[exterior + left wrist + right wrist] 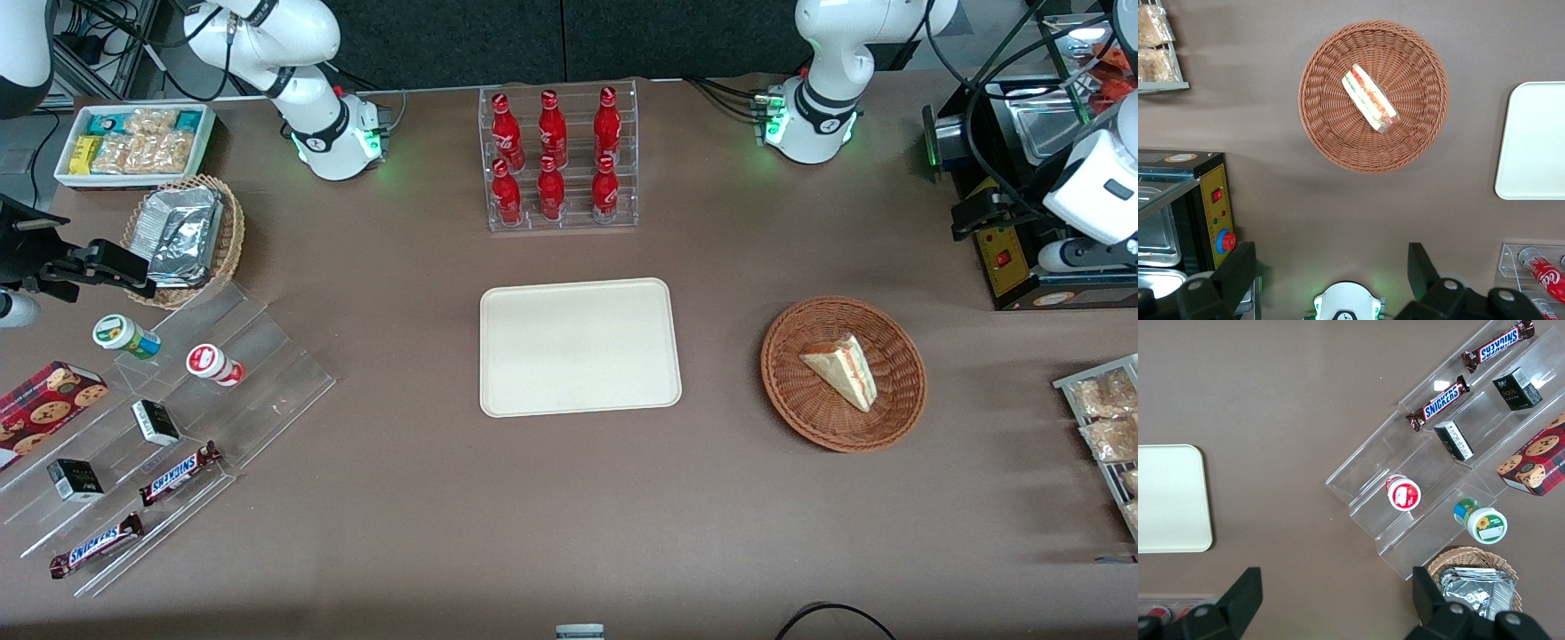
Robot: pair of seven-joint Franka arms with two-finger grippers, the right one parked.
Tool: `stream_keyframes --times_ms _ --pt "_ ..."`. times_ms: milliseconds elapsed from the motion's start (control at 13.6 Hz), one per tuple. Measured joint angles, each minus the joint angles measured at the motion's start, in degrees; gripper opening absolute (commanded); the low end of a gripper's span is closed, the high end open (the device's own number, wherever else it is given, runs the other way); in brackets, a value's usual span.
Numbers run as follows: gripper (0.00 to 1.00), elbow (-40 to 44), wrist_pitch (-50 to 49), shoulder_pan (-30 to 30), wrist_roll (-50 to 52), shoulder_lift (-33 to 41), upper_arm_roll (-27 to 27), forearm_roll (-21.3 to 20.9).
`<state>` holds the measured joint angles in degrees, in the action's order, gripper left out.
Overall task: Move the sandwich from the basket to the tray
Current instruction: 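Move the left gripper over the wrapped sandwich in the wicker basket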
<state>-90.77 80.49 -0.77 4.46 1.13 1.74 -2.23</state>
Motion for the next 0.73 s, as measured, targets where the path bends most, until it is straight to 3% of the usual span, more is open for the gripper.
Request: stream_keyframes --times_ms 440,734 --pt "1.0 -0.94 0.71 -0.45 -0.02 -2.84 0.29 -1.0" --pt "1.0 -8.83 13.02 -0.56 4.74 -5.8 0.5 -1.9"
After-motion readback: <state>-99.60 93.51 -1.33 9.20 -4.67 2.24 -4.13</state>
